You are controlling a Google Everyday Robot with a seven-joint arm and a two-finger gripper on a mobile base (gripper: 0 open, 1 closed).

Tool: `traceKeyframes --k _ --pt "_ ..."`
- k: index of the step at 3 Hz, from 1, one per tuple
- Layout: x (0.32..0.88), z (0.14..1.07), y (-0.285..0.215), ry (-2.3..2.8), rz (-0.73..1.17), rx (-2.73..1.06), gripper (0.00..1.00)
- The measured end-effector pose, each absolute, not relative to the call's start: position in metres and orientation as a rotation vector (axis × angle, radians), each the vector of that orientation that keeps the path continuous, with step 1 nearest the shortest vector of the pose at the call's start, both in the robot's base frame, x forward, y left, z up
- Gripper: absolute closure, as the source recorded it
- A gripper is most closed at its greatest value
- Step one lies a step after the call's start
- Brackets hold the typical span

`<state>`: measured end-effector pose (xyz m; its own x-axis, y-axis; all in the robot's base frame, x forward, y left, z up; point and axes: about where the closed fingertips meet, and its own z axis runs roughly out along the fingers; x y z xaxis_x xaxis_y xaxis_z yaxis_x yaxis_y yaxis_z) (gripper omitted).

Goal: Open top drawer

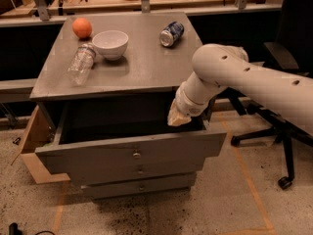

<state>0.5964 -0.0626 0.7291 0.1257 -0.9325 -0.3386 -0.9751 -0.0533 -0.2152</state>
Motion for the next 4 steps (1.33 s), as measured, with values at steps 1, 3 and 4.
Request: traceKeyframes --k 1,3,4 --pt "0.605 0.716 -0.053 1.833 0.128 -2.03 1.0" --pt "0.61 0.672 -0.035 1.782 0.099 -2.113 1.0" --pt "0.614 0.655 -0.027 1.747 0.105 -2.141 1.0"
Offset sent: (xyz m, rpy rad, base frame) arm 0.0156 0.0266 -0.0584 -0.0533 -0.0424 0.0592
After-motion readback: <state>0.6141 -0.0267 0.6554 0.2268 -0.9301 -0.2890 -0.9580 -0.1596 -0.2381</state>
